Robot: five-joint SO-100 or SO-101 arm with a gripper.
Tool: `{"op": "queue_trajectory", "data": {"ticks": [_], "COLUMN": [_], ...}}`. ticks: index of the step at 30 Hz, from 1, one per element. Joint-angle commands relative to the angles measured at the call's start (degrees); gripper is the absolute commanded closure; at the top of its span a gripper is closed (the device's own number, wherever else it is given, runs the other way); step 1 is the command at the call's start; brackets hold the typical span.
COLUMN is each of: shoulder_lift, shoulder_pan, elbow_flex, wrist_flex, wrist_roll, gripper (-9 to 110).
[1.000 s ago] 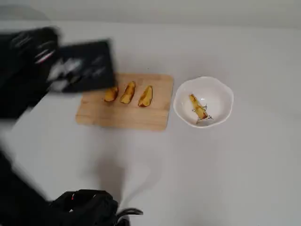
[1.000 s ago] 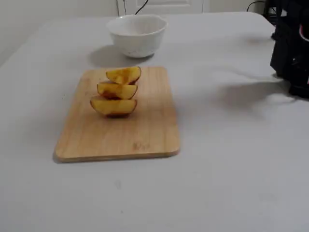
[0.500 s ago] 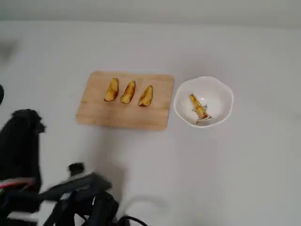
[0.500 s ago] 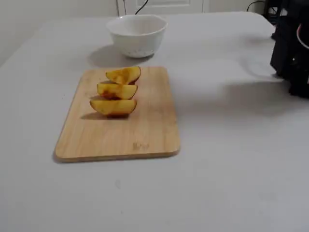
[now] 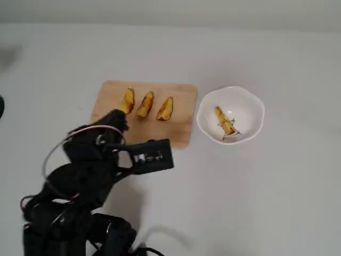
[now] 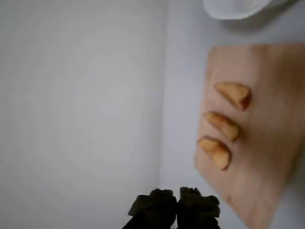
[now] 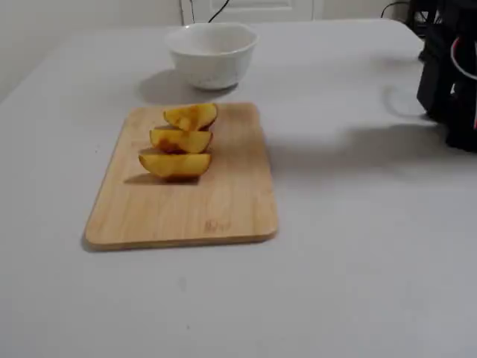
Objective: Pick up the leftmost apple slice from the cutting board and place it into the bowl
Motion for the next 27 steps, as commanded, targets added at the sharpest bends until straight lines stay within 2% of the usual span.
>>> {"op": "queue_trajectory", "data": {"ticks": [1,7,20,27], "shoulder_lift": [3.69,3.69,3.69,3.60], "shoulder_pan": [0.70,2.20,1.93,0.00], "elbow_flex": [5.62,10.72,21.45,21.45], "wrist_flex": [-0.44,2.02,5.89,6.68], "wrist_roll": [-0.26,1.85,-1.32,-4.13], "gripper": [101,101,101,101]}}
